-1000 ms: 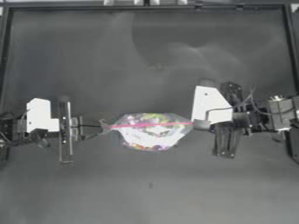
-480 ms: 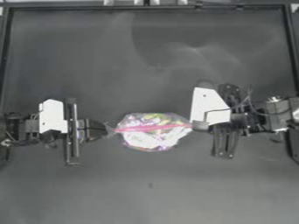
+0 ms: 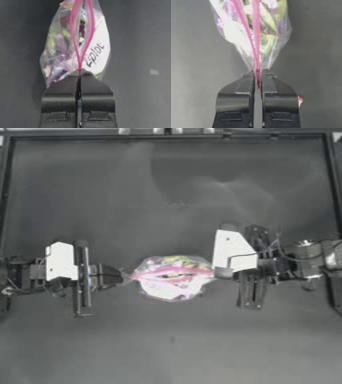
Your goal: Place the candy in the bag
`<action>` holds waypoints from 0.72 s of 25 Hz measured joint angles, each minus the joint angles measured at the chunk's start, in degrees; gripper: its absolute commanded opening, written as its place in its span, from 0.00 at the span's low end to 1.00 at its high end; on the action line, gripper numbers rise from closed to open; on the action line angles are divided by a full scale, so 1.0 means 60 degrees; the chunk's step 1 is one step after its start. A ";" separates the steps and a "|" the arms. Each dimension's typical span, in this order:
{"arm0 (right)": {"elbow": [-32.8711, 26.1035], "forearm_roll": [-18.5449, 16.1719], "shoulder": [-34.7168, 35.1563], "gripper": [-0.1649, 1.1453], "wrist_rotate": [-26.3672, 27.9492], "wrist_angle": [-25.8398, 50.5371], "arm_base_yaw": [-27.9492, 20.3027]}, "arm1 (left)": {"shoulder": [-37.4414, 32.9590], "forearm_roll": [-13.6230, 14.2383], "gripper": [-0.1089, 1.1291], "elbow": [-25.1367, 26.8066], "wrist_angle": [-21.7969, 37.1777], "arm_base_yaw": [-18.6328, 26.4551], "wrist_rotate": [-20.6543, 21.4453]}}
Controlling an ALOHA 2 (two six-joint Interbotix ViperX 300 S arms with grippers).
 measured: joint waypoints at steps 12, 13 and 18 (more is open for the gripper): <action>-0.0103 -0.0015 0.0337 0.35 0.0000 -0.0410 -0.0015 | -0.0015 0.0000 0.22 0.0000 -0.0059 0.0044 0.0000; -0.0088 -0.0015 0.0366 0.35 0.0000 -0.0454 -0.0015 | 0.0000 0.0000 0.22 0.0000 -0.0088 0.0029 0.0015; -0.0190 -0.0029 0.0513 0.35 0.0000 -0.0557 -0.0015 | -0.0015 0.0015 0.22 0.0000 -0.0278 0.0044 0.0015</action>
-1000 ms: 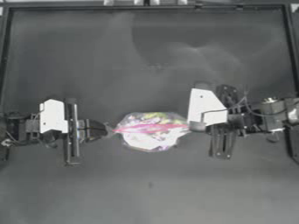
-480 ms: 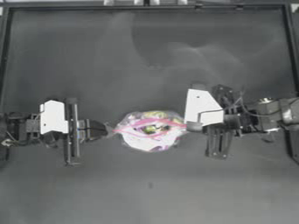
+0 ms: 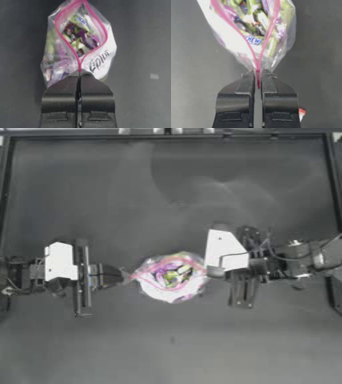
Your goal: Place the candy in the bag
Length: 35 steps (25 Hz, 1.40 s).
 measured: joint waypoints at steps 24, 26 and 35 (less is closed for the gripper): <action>0.0059 -0.0029 0.0308 0.35 0.0000 -0.0776 -0.0103 | 0.1348 0.0103 0.21 -0.1011 0.0366 0.0146 0.0103; 0.0088 -0.0015 0.0410 0.35 0.0000 -0.0967 -0.0161 | 0.1348 0.0103 0.21 -0.1011 0.0366 0.0205 0.0103; 0.0117 -0.0015 0.0791 0.35 0.0000 -0.1318 -0.0220 | 0.1392 0.0117 0.21 -0.1011 0.0381 0.0425 0.0132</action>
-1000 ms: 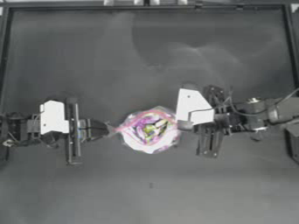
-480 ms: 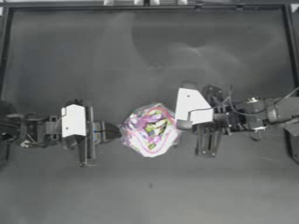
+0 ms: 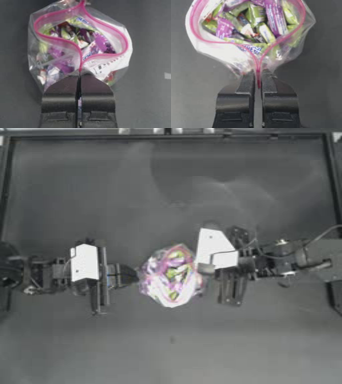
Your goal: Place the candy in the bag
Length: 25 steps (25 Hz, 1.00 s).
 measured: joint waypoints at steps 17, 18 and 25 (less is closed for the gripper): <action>0.0234 0.0161 0.0469 0.35 0.0015 -0.0791 -0.0117 | 0.0498 0.0015 0.21 -0.0059 -0.0015 0.0103 0.0044; 0.0234 0.0161 0.0498 0.35 0.0015 -0.0806 -0.0117 | 0.0513 0.0000 0.21 -0.0059 0.0000 0.0103 0.0044; 0.0234 0.0176 0.0513 0.35 0.0015 -0.0806 -0.0132 | 0.0703 0.0000 0.21 -0.0073 -0.0059 0.0117 0.0044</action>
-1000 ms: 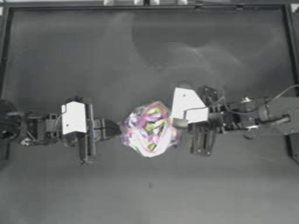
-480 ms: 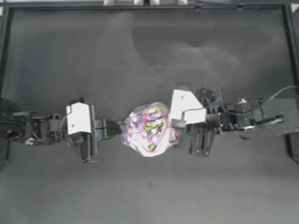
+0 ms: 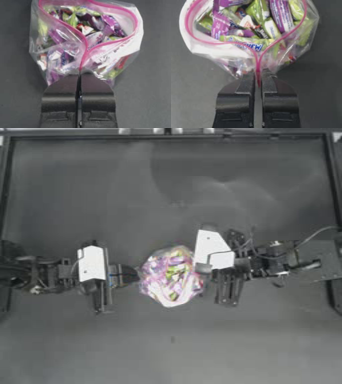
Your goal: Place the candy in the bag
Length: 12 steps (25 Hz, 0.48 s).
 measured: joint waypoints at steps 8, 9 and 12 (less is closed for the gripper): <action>-0.0015 0.0103 -0.0015 0.35 0.0000 0.0146 0.0000 | 0.0000 0.0015 0.21 -0.0073 0.0000 0.0000 -0.0015; 0.0000 0.0117 -0.0015 0.35 -0.0015 0.0176 0.0000 | 0.0015 0.0015 0.21 -0.0073 0.0000 0.0000 0.0000; 0.0000 0.0132 -0.0088 0.35 0.0000 0.0293 0.0000 | 0.0015 0.0015 0.21 -0.0073 0.0000 -0.0015 0.0000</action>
